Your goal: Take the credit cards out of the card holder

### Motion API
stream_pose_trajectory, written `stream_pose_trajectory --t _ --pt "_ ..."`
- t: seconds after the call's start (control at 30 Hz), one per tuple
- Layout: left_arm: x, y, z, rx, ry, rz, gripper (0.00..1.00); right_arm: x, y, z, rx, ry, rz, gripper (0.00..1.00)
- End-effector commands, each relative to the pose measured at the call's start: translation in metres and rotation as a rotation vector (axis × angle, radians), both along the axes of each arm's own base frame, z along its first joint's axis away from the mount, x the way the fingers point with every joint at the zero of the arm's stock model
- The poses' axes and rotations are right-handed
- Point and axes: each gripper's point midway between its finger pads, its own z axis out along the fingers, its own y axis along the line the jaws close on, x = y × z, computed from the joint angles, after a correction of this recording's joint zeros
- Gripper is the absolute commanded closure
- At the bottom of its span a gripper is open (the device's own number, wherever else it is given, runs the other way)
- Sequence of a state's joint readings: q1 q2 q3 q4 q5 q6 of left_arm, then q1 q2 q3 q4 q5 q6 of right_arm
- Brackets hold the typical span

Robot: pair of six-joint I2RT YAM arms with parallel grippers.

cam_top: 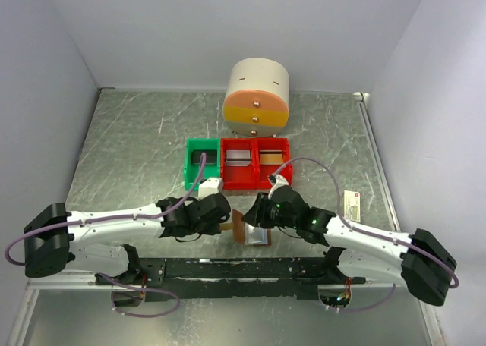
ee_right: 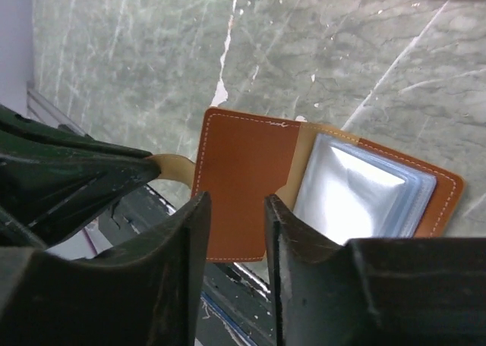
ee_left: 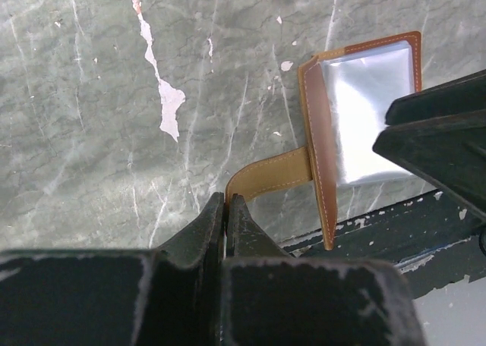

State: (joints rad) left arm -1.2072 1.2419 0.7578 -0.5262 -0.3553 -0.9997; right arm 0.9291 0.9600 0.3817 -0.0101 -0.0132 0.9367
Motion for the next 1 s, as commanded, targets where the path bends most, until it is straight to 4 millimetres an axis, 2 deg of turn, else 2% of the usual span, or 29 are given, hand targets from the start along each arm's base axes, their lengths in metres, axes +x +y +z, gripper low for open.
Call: stream_pose_trajectory --t 0.0,0.2,0.3,0.37,0.43,0.5,0.7,0.83,0.97 --pt "0.0 0.007 -0.009 0.04 0.011 0.031 0.93 0.001 0.02 0.0 0.014 0.016 0.061 0.69" --pt "-0.002 0.007 -0.014 0.034 0.025 0.042 0.93 -0.005 0.02 -0.041 -0.096 0.093 0.079 0.79" --pt "-0.003 0.006 -0.012 0.01 0.028 0.049 0.84 -0.008 0.02 -0.055 -0.1 0.118 0.067 0.8" --pt "-0.003 0.007 -0.009 -0.011 0.026 0.062 0.48 -0.01 0.016 -0.063 -0.1 0.134 0.049 0.8" --pt "-0.002 0.012 -0.009 -0.022 0.026 0.098 0.31 -0.011 0.013 -0.069 -0.105 0.143 0.039 0.8" --pt "0.0 0.016 -0.01 -0.045 0.038 0.123 0.2 -0.013 0.011 -0.073 -0.111 0.15 0.039 0.8" --pt "0.007 0.002 -0.001 -0.249 0.065 0.094 0.13 -0.015 0.005 -0.08 -0.126 0.159 0.026 0.8" --pt "0.008 -0.017 0.012 -0.433 0.077 -0.005 0.12 -0.016 0.003 -0.081 -0.108 0.157 0.012 0.79" --pt "0.001 -0.033 0.017 -0.544 0.103 -0.106 0.14 -0.017 0.002 -0.082 -0.107 0.159 0.013 0.79"
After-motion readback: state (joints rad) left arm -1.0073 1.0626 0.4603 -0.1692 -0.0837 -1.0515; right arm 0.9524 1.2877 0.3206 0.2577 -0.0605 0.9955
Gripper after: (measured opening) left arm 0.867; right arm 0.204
